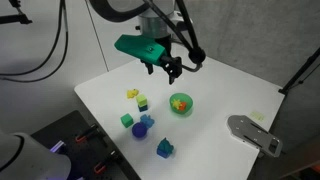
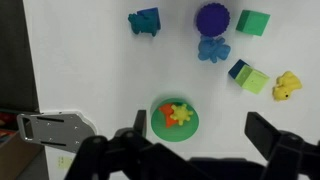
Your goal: Remove the yellow object from the green bowl and then put it on the yellow block
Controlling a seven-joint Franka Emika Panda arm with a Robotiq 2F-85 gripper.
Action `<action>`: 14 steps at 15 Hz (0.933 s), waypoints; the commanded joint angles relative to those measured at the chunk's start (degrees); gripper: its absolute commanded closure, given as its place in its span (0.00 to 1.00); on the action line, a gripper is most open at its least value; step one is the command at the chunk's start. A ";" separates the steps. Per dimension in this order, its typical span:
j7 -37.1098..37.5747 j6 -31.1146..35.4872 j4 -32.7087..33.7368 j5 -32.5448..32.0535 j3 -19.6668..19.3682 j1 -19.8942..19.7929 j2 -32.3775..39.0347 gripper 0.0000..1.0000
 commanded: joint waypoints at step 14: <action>0.26 0.41 7.76 3.55 4.16 1.74 6.98 0.00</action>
